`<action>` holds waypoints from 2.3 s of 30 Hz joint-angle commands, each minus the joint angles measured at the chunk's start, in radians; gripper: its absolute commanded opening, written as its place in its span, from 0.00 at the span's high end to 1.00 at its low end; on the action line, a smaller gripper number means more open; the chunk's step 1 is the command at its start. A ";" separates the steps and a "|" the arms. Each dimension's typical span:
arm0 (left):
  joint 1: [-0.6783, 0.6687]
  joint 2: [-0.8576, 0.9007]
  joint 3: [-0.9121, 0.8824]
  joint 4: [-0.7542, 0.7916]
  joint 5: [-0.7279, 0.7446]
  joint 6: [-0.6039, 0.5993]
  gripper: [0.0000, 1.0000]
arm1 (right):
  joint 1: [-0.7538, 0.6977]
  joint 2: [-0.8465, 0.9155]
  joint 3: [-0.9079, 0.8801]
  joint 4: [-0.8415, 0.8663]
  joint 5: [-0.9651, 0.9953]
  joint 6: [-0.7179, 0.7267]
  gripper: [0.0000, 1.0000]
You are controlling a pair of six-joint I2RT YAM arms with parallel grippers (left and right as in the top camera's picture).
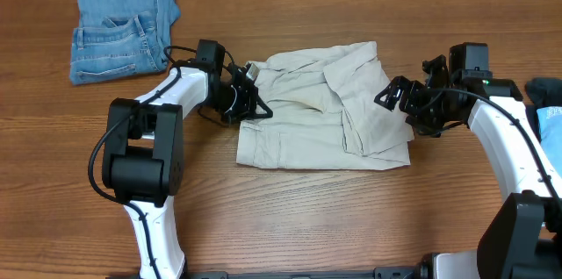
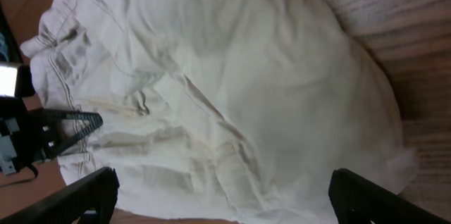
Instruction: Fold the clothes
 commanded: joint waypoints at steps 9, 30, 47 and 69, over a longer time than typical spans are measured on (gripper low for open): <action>0.198 -0.125 -0.024 -0.271 -0.227 -0.004 0.96 | 0.051 0.119 0.008 0.268 -0.097 0.076 0.07; 0.133 -0.398 0.115 -0.315 -0.185 -0.612 0.95 | 0.453 0.259 -0.025 0.355 0.135 0.321 0.19; -0.240 -0.397 0.115 0.002 -0.275 -0.846 0.48 | 0.519 0.328 -0.022 0.380 0.107 0.365 0.22; -0.331 -0.397 0.115 0.059 -0.400 -0.930 0.55 | 0.154 0.274 0.196 0.116 0.106 0.183 0.13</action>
